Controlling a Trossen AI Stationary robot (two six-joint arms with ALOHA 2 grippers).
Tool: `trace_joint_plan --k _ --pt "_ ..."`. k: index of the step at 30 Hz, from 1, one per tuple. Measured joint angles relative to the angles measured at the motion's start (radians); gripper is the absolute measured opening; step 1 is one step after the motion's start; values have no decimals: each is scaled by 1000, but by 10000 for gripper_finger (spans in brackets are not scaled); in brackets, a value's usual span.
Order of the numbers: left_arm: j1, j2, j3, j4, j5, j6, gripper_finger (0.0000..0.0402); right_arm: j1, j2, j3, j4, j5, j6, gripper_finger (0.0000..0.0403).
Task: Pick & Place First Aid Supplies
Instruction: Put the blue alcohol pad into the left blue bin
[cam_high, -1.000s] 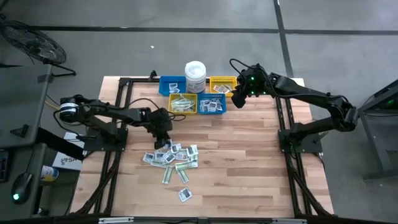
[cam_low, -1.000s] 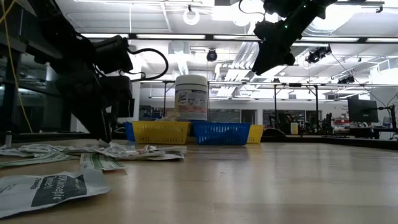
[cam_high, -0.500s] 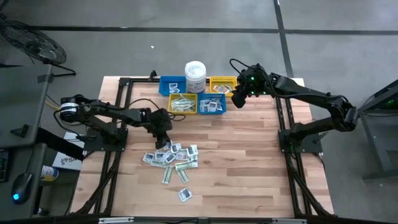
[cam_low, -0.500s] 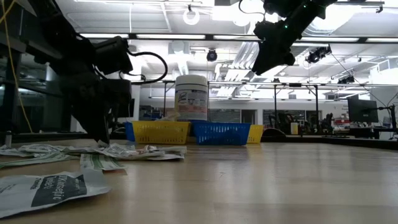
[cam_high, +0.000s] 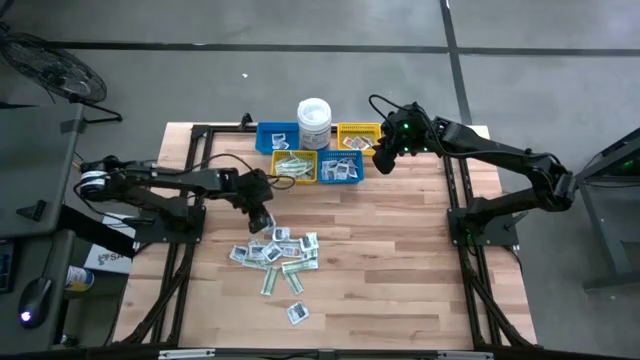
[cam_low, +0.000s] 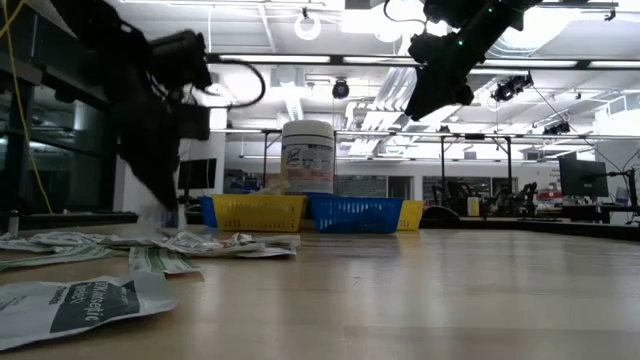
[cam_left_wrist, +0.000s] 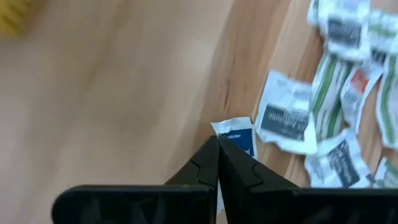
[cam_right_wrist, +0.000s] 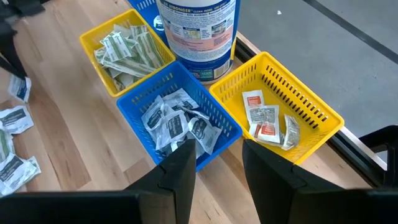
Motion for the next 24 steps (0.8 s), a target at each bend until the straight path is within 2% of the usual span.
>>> trace_joint_plan --k 7,18,24 --pt "0 -89 74 -48 -117 -32 0 0 0 0 0 0 -8 126" --pt "14 -132 209 -54 -454 -80 0 0 0 0 0 2 -18 126" --pt "131 -131 228 -33 -490 -85 0 0 0 0 1 2 -18 126"
